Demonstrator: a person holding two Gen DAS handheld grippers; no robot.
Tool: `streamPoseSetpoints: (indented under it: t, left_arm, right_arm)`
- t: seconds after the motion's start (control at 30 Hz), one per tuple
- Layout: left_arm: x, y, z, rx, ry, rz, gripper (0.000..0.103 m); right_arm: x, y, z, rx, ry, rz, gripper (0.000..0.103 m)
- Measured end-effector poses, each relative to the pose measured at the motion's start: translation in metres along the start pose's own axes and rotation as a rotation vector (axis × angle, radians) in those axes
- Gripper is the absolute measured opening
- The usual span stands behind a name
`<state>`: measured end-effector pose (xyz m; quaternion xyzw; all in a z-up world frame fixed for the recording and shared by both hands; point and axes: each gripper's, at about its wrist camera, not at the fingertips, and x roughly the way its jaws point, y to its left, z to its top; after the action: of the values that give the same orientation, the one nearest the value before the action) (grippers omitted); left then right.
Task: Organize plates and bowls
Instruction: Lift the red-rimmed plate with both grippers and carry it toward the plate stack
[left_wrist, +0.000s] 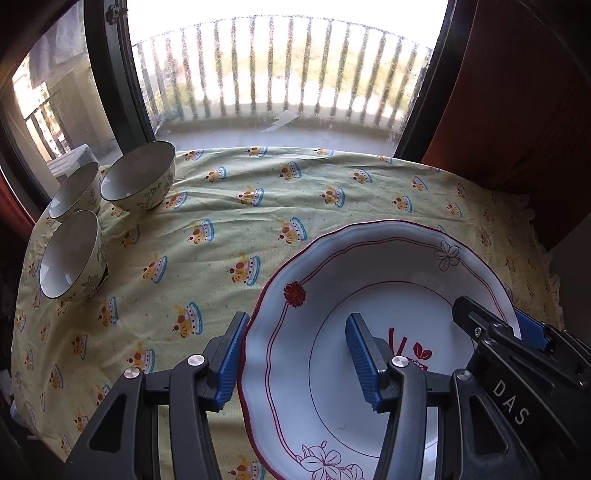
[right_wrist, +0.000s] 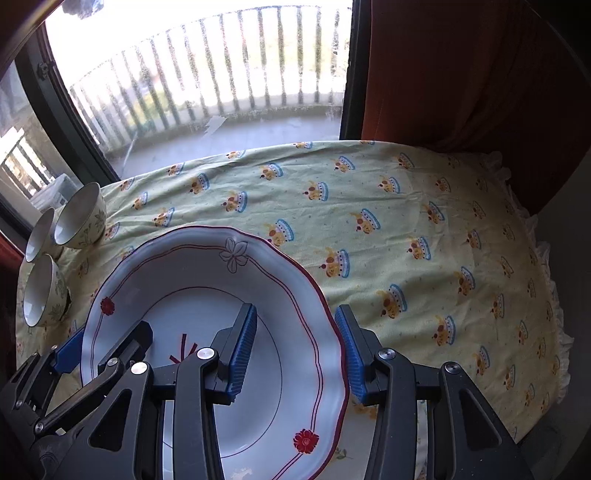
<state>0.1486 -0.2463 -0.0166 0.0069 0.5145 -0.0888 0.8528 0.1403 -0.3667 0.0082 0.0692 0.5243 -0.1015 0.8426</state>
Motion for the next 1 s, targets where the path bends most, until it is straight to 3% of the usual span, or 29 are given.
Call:
streamPoseSetpoints:
  t: [0.2,0.4,0.7,1.0]
  left_arm:
    - [-0.012,-0.017,-0.028,0.053,0.013,-0.027,0.054]
    - [-0.022,-0.030,-0.054,0.068,0.018,-0.005,0.054]
    - [-0.002,-0.061,-0.078,0.017,0.111,0.022,0.054]
    - [0.018,-0.087,-0.093,-0.025,0.148,0.055,0.054]
  right_arm:
    - [-0.015,-0.018,-0.030,0.040,0.012,-0.034,0.049]
    - [-0.032,-0.033,-0.054,0.038,0.013,-0.025,0.049]
    - [-0.012,-0.067,-0.066,-0.003,0.073,0.018,0.049]
    - [0.015,-0.098,-0.073,-0.051,0.139,0.036,0.049]
